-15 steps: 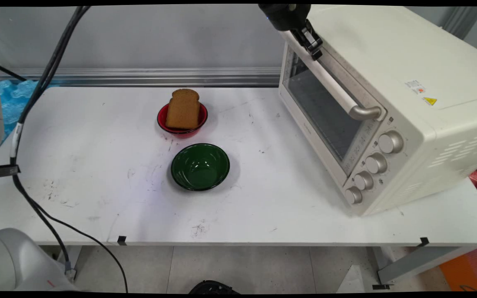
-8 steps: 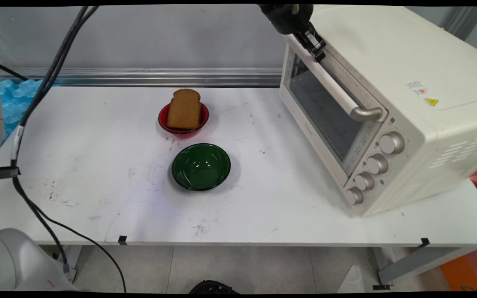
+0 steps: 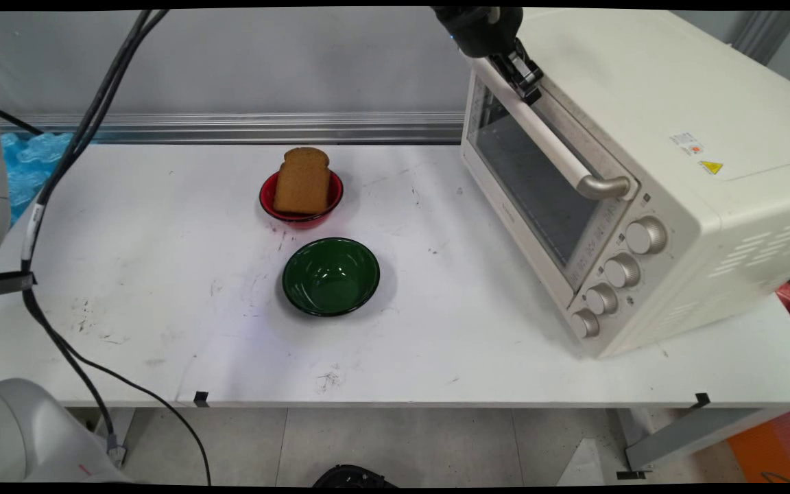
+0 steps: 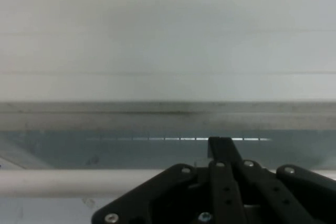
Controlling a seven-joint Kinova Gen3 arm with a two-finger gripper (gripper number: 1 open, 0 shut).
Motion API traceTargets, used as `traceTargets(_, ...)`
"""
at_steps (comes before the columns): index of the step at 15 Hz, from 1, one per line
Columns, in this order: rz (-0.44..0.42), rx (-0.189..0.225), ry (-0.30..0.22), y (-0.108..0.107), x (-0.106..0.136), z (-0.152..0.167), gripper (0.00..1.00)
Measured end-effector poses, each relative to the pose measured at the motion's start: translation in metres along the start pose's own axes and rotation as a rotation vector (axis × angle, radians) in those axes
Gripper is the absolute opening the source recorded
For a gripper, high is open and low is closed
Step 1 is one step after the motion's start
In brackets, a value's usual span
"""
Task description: Open the oven
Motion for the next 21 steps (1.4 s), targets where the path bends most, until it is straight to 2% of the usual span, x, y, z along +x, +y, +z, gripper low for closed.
traceTargets(13, -0.027, -0.009, 0.001, -0.002, -0.017, 0.009, 0.0)
traceTargets(21, -0.04, -0.003, -0.045, -0.003, -0.045, 0.001, 0.0)
